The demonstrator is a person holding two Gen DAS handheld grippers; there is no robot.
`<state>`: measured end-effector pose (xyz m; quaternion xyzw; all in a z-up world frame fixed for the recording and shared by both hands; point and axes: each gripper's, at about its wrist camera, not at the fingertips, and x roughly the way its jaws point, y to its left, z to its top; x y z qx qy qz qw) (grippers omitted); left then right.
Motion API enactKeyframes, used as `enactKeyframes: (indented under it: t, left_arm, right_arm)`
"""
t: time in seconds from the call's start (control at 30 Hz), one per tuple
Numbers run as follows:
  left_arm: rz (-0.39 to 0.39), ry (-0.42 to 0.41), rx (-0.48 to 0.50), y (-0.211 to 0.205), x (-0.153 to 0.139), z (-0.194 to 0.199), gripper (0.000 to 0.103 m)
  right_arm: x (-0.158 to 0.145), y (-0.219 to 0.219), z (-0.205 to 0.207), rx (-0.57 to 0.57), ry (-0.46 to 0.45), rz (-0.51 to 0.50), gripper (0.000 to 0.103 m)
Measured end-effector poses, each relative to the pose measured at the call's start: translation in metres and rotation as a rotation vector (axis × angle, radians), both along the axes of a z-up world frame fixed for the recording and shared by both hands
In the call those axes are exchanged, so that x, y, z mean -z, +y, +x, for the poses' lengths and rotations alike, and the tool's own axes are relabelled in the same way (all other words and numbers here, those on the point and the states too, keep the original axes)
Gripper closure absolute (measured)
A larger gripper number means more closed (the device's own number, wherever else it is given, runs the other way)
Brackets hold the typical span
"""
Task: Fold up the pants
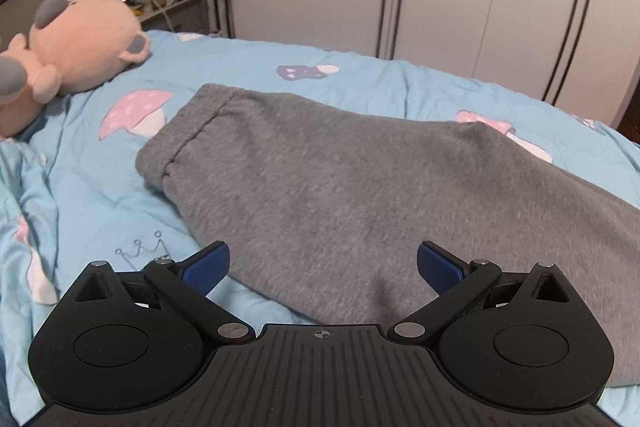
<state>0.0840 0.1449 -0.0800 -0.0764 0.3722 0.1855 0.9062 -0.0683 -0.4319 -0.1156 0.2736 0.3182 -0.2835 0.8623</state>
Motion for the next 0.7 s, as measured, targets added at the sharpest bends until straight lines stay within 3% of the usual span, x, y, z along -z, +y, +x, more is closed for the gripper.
enactKeyframes:
  t: [0.17, 0.43, 0.47, 0.6, 0.7]
  left_arm:
    - [0.007, 0.026, -0.009, 0.0, 0.002, 0.003, 0.0]
    - [0.005, 0.062, -0.015, -0.002, 0.008, 0.009, 0.0]
    - [0.004, 0.068, -0.016, -0.002, 0.01, 0.01, 0.0]
    - [0.002, 0.091, -0.008, -0.003, 0.015, 0.015, 0.0]
    - [-0.003, 0.112, -0.008, -0.003, 0.02, 0.02, 0.0]
  right_arm:
    - [0.008, -0.016, -0.003, 0.007, -0.025, 0.022, 0.001]
    - [0.014, -0.061, -0.021, 0.07, -0.326, 0.304, 0.004]
    - [0.015, -0.066, -0.02, 0.084, -0.339, 0.316, 0.007]
    - [0.025, -0.086, -0.011, 0.135, -0.328, 0.348, 0.058]
    - [0.034, -0.101, -0.007, 0.172, -0.345, 0.402, 0.063]
